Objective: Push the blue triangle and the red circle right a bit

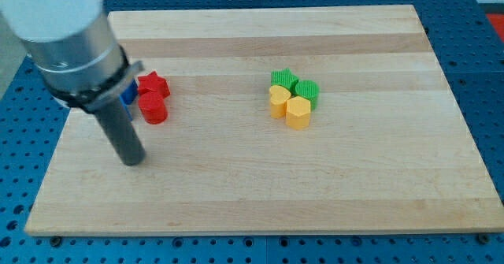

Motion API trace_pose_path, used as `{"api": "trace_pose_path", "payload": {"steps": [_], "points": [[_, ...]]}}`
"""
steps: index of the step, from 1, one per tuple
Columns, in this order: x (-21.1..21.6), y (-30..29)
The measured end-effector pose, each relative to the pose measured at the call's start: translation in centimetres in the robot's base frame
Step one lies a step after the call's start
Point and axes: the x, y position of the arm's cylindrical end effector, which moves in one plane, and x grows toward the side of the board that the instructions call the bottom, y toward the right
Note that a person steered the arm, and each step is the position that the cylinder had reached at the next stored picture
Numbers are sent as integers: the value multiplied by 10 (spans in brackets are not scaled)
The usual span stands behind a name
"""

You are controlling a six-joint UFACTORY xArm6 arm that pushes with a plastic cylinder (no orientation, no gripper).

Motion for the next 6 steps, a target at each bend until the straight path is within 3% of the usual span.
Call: {"api": "trace_pose_path", "payload": {"steps": [2, 3, 6], "points": [[-33, -77], [-68, -88], [-77, -7]]}}
